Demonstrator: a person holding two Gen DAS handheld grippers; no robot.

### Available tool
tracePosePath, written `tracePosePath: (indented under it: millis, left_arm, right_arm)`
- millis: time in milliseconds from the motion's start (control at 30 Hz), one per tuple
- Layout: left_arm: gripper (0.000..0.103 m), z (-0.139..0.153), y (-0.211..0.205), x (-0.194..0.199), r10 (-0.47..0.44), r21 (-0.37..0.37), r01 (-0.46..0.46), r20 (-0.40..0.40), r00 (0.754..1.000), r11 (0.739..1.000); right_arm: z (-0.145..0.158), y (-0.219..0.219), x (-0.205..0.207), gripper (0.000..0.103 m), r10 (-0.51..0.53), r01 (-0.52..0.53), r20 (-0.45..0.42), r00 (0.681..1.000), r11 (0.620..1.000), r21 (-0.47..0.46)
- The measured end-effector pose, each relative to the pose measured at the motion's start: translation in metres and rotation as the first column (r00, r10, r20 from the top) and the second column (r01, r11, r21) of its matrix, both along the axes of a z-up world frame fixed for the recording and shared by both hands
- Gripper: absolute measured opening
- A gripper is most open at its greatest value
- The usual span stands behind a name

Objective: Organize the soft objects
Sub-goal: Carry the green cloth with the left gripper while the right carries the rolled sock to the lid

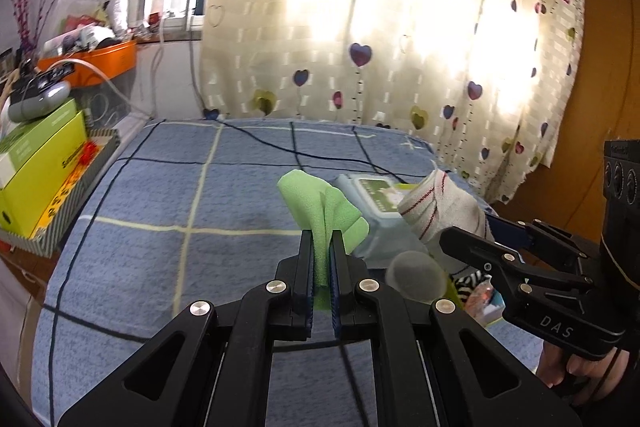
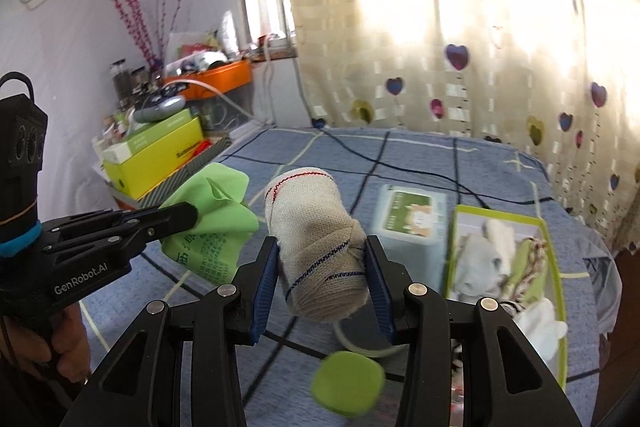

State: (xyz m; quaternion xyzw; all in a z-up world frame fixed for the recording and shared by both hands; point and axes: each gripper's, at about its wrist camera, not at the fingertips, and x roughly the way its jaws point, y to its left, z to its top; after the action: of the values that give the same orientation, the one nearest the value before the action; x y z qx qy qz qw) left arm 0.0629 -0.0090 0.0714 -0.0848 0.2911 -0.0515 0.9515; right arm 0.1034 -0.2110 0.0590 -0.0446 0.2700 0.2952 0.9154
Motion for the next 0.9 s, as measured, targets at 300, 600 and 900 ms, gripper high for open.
tracePosePath:
  millis: [300,600,900]
  left_arm:
    - [0.006,0.009,-0.042,0.018,-0.082,0.018,0.082,0.008,0.997,0.996]
    - [0.006,0.014,-0.085,0.037,-0.167,0.026,0.167,0.004,0.986,0.986]
    - [0.006,0.014,-0.122,0.052,-0.235,0.041,0.235,-0.006,0.972,0.971]
  right_arm:
    - [-0.001,-0.053,0.007,0.041,-0.098,0.099,-0.005,0.995,0.995,0.031]
    - [-0.007,-0.106,0.018,0.041,-0.19,0.191,-0.022,0.982,0.979,0.065]
    - [-0.013,-0.146,0.026,0.041,-0.258,0.26,-0.04,0.965,0.962,0.083]
